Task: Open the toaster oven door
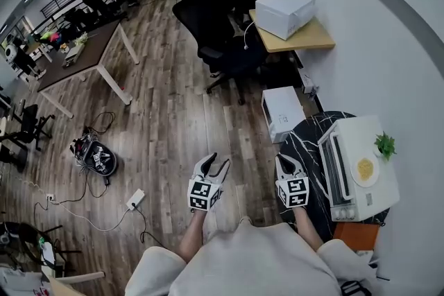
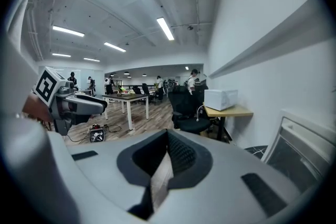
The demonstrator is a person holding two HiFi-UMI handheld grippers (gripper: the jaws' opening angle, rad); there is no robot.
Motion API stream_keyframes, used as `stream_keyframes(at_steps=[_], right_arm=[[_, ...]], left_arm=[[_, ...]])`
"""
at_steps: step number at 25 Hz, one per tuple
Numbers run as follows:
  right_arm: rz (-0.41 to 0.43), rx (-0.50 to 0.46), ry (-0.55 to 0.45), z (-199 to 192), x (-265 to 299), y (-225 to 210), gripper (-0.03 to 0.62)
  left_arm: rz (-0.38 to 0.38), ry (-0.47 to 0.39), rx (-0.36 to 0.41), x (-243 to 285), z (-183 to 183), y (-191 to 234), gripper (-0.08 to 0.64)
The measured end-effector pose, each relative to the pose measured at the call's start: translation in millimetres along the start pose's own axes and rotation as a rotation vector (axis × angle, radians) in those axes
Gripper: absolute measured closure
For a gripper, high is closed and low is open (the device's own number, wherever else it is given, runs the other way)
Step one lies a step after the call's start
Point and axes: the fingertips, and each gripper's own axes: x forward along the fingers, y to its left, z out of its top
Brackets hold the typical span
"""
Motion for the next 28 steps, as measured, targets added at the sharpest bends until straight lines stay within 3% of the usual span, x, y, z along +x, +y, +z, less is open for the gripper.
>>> stream_keyframes(at_steps=[9, 14, 18, 28], right_arm=[[-0.038, 0.051, -0.001, -0.5, 17.5, -35.4, 0.58], [-0.087, 0.065, 0.008, -4.6, 14.7, -49.1, 0.578], [-0.151, 0.084, 0.017, -13.2, 10.4, -65.0, 0.578], [-0.426, 0.184, 0.047, -27.4, -14.0, -112.0, 0.578]], left_arm=[[-0.019, 0.008, 0.004, 37.5, 7.7, 6.3, 0.359], [-0.083, 0.014, 0.021, 64.4, 14.9, -0.6, 0.359], [-0.175, 0.018, 0.047, 98.1, 22.0, -12.9, 0.359], [-0.498, 0.027, 0.131, 187.2, 42.7, -62.9, 0.359]])
